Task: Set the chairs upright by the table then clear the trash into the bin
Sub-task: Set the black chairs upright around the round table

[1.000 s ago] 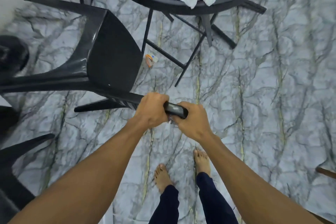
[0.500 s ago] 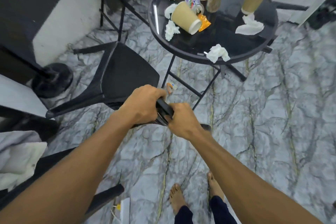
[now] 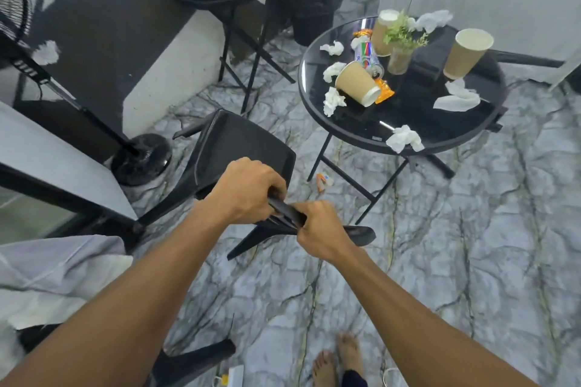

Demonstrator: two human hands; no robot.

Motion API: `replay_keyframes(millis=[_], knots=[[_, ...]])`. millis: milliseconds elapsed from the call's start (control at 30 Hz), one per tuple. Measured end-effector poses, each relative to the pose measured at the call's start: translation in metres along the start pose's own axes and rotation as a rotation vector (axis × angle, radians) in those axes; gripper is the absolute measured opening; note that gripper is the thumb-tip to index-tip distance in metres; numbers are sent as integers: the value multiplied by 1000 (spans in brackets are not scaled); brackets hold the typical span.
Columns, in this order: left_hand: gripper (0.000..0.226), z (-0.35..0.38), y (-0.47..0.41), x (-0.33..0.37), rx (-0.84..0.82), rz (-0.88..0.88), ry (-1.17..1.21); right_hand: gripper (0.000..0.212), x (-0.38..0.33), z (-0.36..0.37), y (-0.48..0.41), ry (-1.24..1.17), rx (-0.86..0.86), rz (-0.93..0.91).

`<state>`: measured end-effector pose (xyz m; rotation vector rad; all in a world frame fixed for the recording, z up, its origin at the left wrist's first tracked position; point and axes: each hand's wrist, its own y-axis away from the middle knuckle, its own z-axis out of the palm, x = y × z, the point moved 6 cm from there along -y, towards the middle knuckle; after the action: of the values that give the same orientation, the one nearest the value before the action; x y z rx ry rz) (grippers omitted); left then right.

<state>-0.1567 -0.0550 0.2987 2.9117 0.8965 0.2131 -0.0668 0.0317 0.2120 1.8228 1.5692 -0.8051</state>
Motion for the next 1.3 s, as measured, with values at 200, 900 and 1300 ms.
replay_keyframes(millis=[200,900,1300], knots=[[31,-18,10,-40,-16,-153,73,63,15,5,4,-168,98,-106],[71,-38,34,-75,19,-51,-81,78,-22,-9,-32,111,34,-66],[80,-40,77,-97,152,93,-106,77,-61,9,-10,183,210,-139]])
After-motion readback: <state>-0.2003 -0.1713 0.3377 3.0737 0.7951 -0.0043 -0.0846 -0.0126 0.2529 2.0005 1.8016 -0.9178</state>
